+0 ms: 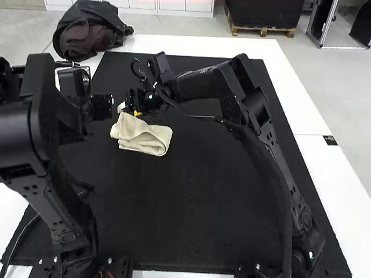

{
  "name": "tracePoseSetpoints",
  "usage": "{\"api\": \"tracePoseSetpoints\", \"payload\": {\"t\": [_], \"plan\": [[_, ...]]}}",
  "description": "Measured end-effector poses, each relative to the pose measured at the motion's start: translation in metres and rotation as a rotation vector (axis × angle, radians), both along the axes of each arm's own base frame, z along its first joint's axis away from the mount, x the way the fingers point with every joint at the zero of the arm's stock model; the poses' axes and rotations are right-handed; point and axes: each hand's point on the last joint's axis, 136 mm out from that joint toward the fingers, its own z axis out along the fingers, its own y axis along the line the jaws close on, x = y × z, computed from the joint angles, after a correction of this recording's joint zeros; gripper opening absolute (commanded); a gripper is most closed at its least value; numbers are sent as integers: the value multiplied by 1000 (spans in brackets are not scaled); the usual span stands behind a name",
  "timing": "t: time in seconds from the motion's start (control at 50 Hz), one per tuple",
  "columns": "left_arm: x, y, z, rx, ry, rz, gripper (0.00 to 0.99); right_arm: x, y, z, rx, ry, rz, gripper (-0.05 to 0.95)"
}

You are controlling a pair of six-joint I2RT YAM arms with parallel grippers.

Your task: Fold the towel.

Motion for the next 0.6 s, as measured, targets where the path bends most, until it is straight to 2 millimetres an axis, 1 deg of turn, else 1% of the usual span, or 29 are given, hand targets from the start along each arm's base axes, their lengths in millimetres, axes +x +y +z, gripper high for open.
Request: {"api": "tracePoseSetpoints", "payload": {"t": [0.04,0.08,0.1,0.12,0.14,0.16,0.18,0.2,0.22,0.38,0.5,0.6], "plan": [[-1,-1,-2,-2,5,0,964,1,0,1,1,-1,-1,890],[-2,-1,-4,-2,9,0,964,2,-1,1,1,-1,-3,797],[-2,-1,-4,-3,10,0,964,3,-2,1,1,0,-4,657],[-3,-1,-5,-3,11,0,964,4,-3,1,2,0,-4,541],[-3,-1,-5,-4,12,-1,964,5,-4,1,2,3,-2,392],[-3,-1,-5,-4,12,-1,964,5,-6,0,1,10,0,197],[-3,-1,-5,-4,12,0,964,5,-7,0,-1,16,3,-25],[-3,-1,-5,-4,12,0,964,4,-10,-2,-6,33,9,-5],[-3,-1,-5,-4,11,-1,964,4,-12,-1,-7,42,12,-25],[-3,-1,-5,-4,12,0,964,8,-30,7,17,51,14,-21],[-3,-1,-5,-3,10,0,964,3,-35,12,34,47,27,-23],[-2,-1,-2,0,0,0,964,-5,-36,5,39,52,41,-23]]}}
